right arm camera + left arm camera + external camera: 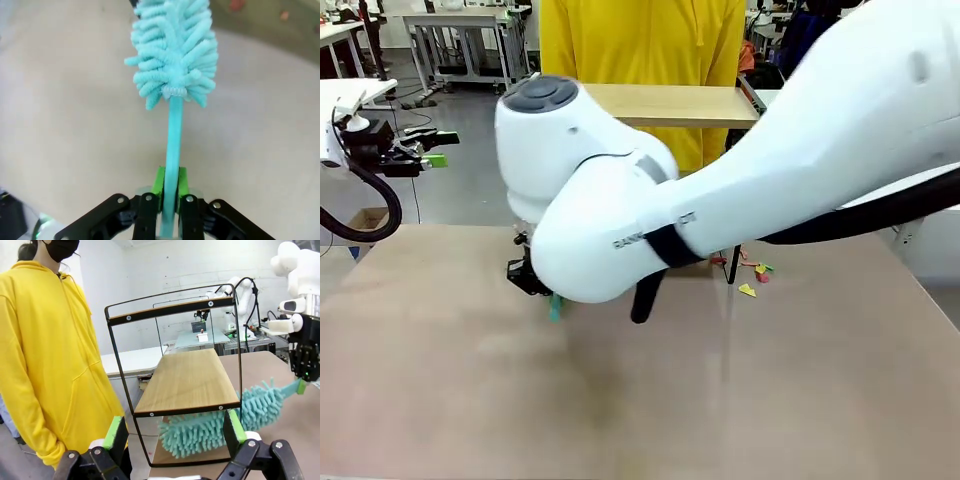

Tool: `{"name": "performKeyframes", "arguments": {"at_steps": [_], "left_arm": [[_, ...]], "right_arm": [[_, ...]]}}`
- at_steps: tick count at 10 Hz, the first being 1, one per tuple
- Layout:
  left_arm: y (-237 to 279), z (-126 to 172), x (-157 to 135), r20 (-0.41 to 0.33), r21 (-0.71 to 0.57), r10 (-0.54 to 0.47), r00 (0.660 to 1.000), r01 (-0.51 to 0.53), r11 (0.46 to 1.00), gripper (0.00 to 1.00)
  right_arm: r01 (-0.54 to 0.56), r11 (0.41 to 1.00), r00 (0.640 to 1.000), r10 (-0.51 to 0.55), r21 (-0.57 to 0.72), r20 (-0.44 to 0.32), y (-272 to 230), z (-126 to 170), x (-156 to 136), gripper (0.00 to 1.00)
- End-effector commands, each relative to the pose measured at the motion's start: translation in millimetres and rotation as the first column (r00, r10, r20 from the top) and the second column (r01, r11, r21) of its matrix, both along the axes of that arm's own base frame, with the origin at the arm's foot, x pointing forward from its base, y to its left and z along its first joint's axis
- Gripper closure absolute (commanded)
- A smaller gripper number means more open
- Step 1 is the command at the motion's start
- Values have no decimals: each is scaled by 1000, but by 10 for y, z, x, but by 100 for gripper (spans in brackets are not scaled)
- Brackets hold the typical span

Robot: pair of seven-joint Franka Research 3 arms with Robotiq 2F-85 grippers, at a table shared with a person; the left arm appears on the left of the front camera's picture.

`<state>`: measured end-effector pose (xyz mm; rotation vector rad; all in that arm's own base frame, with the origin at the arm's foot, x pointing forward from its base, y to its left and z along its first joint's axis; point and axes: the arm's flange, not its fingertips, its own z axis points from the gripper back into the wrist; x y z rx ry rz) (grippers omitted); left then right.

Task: Clean the shelf.
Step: Clean the specific section of the Shelf indicated by the human with the Duster.

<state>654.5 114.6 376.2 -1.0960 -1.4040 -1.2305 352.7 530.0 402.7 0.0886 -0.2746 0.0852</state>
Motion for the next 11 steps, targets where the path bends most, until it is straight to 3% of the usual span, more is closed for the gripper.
{"name": "performKeyframes", "arguments": {"at_steps": [1,5,7,8,11], "left_arm": [[-5,39,-19,5,1,-2,1000,2,1000,0],[-5,39,-19,5,1,-2,1000,2,1000,0],[-5,39,-19,5,1,-2,1000,2,1000,0],[-5,39,-19,5,1,-2,1000,2,1000,0],[-5,39,-19,5,1,-2,1000,2,1000,0]], "right_arm": [[29,999,999,-29,-14,32,248,-37,126,87],[43,998,999,-44,-38,-17,120,-302,337,87],[-41,998,997,38,-41,-74,43,-357,428,87],[34,998,999,-35,-43,-19,95,-369,375,87],[34,998,999,-35,-43,-19,95,-369,375,87]]}}
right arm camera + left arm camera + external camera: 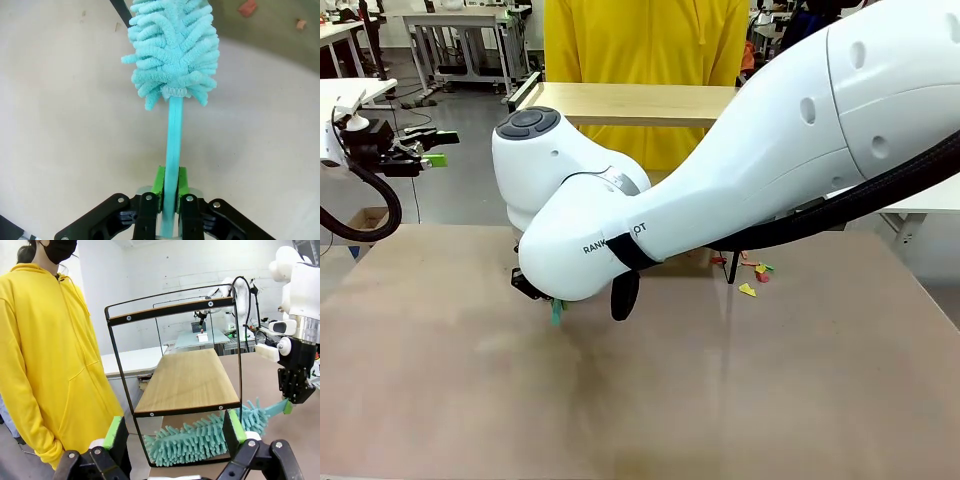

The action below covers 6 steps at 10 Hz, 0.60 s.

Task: Clean the shelf.
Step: Clean the specific section of the Shelf indicated by the human with the Duster.

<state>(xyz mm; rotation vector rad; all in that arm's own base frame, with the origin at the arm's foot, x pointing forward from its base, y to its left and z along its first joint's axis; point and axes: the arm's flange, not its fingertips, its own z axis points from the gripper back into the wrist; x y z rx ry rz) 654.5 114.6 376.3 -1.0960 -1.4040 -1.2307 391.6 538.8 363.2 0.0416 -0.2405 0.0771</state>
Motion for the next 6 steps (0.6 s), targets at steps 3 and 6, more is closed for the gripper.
{"name": "performKeyframes", "arguments": {"at_steps": [3,6], "left_arm": [[-5,39,-20,5,1,-2,1000,2,1000,0],[-5,39,-20,5,1,-2,1000,2,1000,0]], "right_arm": [[76,997,997,-76,20,-25,-370,-24,106,87],[120,993,990,-119,5,-74,-875,-81,130,87]]}}
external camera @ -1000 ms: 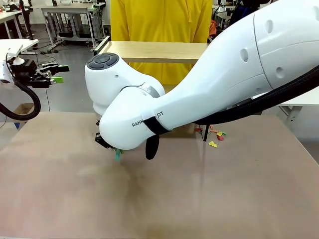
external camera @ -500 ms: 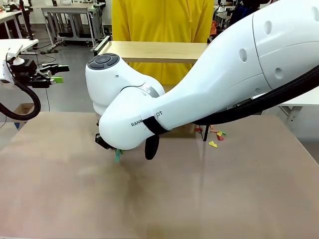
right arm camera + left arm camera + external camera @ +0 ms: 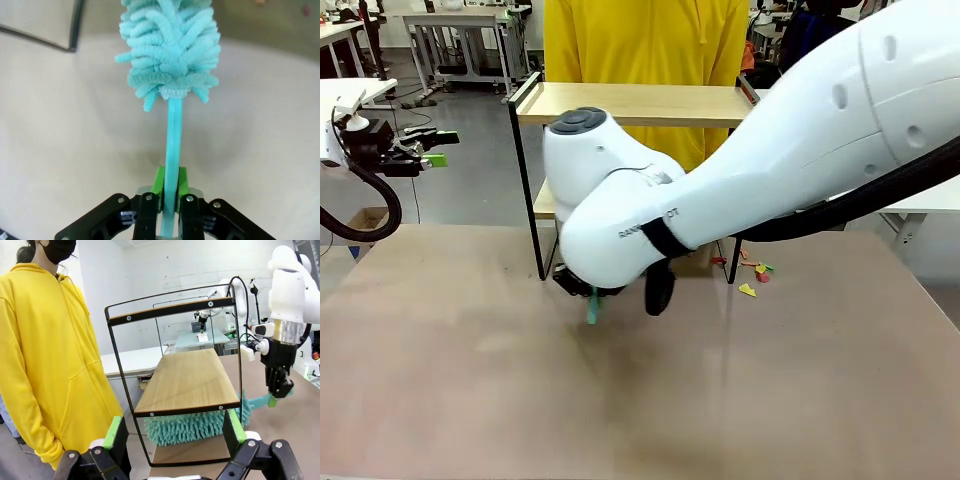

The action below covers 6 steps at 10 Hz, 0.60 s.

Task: Clean the shelf.
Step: Clean the specific section of the Shelf indicated by the human with the Duster.

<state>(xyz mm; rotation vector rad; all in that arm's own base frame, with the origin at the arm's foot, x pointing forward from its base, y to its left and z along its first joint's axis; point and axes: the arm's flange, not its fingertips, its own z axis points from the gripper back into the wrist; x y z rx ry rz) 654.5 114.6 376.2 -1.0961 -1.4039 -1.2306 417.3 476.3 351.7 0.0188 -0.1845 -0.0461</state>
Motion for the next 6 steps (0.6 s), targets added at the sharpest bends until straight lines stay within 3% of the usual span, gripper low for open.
{"name": "performKeyframes", "arguments": {"at_steps": [1,6], "left_arm": [[-5,39,-19,5,1,-2,1000,2,1000,0],[-5,39,-19,5,1,-2,1000,2,1000,0]], "right_arm": [[1,1000,999,-1,10,-48,-440,26,-110,87],[62,998,991,-65,-34,-114,-1566,-48,-35,87]]}}
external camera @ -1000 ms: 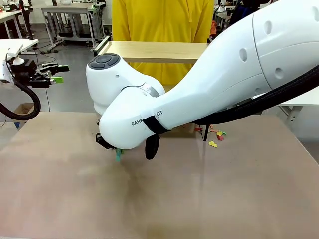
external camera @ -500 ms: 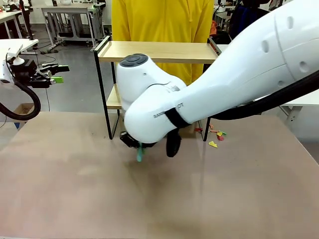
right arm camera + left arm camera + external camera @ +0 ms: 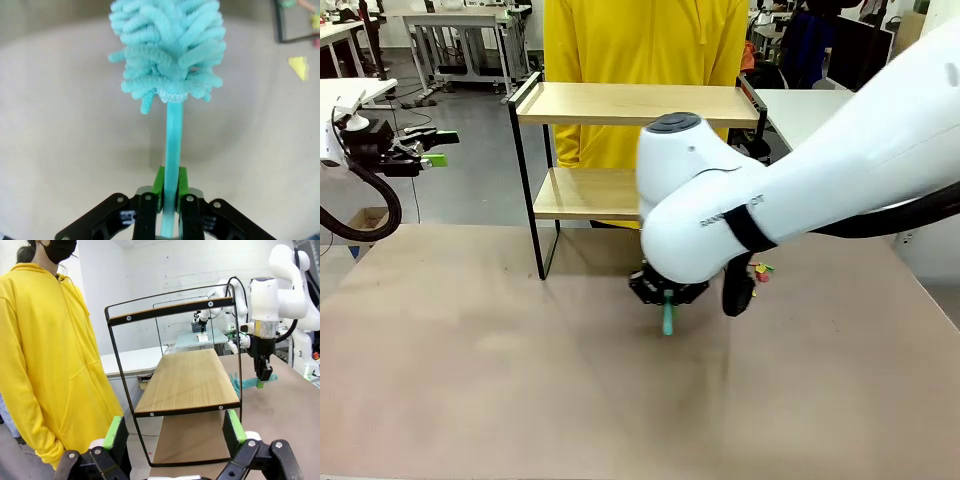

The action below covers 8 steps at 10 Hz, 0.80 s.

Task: Clean the shelf.
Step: Clean the specific section of the Shelf indicated by the human with the Duster.

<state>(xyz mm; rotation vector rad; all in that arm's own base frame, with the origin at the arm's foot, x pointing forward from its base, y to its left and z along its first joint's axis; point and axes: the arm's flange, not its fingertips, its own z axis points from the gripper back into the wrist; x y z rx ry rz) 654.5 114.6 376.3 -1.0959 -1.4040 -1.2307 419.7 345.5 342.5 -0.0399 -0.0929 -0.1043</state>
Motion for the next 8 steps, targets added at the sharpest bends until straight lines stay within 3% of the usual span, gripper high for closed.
{"name": "performKeyframes", "arguments": {"at_steps": [1,3,4,5,6,8], "left_arm": [[-5,39,-20,5,1,-2,1000,2,1000,0],[-5,39,-20,5,1,-2,1000,2,1000,0],[-5,39,-20,5,1,-2,1000,2,1000,0],[-5,39,-20,5,1,-2,1000,2,1000,0],[-5,39,-20,5,1,-2,1000,2,1000,0],[-5,39,-20,5,1,-2,1000,2,1000,0]], "right_arm": [[5,1000,999,-5,1,-47,-498,17,-35,87],[52,998,996,-55,-44,-68,-937,54,-51,87],[-15,1000,1000,15,4,-3,-1062,167,-149,87],[-86,990,996,85,116,13,-977,279,-246,87],[34,998,999,-35,-44,-28,-920,23,8,87],[34,998,999,-35,-44,-28,-920,23,8,87]]}}
